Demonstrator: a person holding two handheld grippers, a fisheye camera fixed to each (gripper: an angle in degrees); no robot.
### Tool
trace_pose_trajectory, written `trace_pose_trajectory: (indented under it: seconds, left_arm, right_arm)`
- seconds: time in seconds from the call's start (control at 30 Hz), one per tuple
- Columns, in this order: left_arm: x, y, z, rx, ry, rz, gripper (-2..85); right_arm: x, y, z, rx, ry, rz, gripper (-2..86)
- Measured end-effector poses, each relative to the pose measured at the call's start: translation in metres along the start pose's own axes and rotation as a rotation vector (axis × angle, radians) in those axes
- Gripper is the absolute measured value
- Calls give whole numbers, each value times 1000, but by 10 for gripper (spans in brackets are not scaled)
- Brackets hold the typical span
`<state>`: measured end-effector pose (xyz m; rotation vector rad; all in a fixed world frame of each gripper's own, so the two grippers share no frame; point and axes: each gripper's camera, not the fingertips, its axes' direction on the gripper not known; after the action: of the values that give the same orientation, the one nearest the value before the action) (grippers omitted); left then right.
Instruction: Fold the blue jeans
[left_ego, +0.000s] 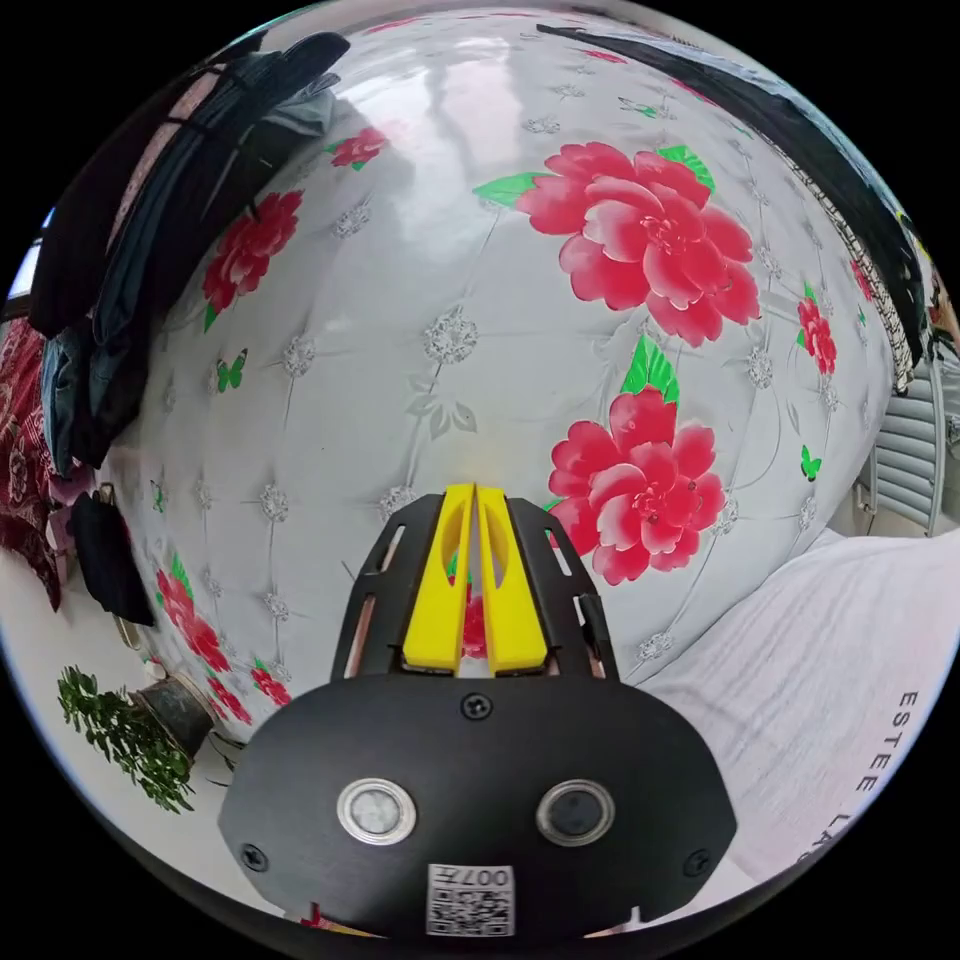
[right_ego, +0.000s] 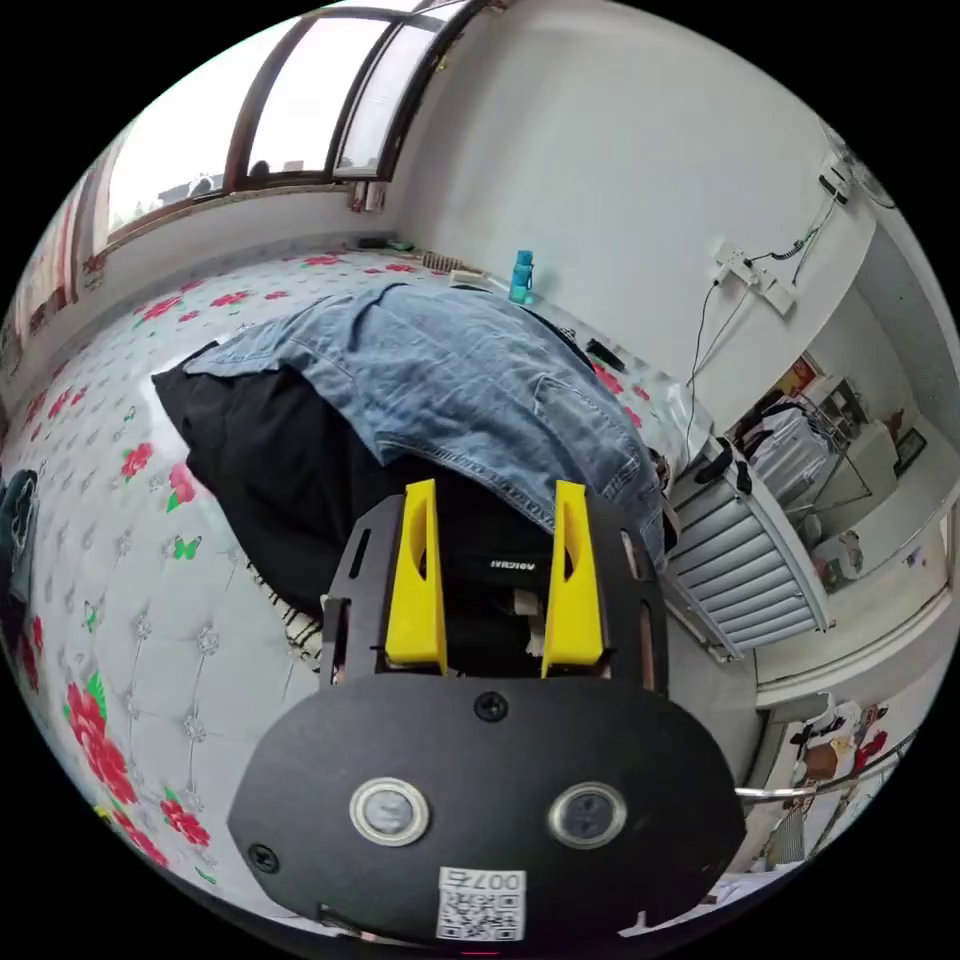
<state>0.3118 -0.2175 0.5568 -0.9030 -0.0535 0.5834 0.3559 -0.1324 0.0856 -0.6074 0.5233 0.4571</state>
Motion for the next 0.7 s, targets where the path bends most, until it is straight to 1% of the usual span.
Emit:
trace_pose_trajectory:
  seconds: [0.03,0.07,0.1,0.13,0.17,0.23,0.3,0.33,0.4,0.53,0.6,0.63,0.7]
  left_arm:
    - [3,-1,-1,-1,-20,14,-10]
    - [8,-2,-3,-4,-51,22,-10]
    - [12,-3,-4,-9,-71,23,-10]
    - [12,-4,-5,-13,-77,20,-10]
    - [13,-5,-6,-19,-79,9,-10]
    - [10,-6,-7,-24,-66,-17,-9]
    - [5,-6,-7,-36,-35,-21,-9]
    - [3,-6,-7,-38,-28,-16,-9]
    - [-2,-2,-5,-31,-1,-5,-9]
    - [-9,15,-2,30,27,-61,-9]
    - [-10,33,2,46,76,-71,-8]
    - [-10,39,2,54,101,-78,-8]
    - [-11,71,-2,152,185,-106,-3]
  right_arm:
    - [12,-7,10,-48,-1,28,107]
    - [34,-18,35,-191,-43,102,99]
    - [53,-20,54,-279,-163,182,90]
    - [61,-18,55,-272,-209,228,84]
    - [70,-9,53,-224,-249,287,71]
    - [69,6,50,-182,-258,275,49]
    - [54,31,36,-108,-214,158,24]
    - [52,37,31,-88,-218,142,20]
    - [44,58,8,-29,-282,88,7]
    - [15,76,-37,6,-354,-57,1]
    - [-13,87,-76,36,-436,-181,-1]
    - [-22,90,-85,39,-444,-222,-1]
    - [-62,112,-126,93,-504,-415,-2]
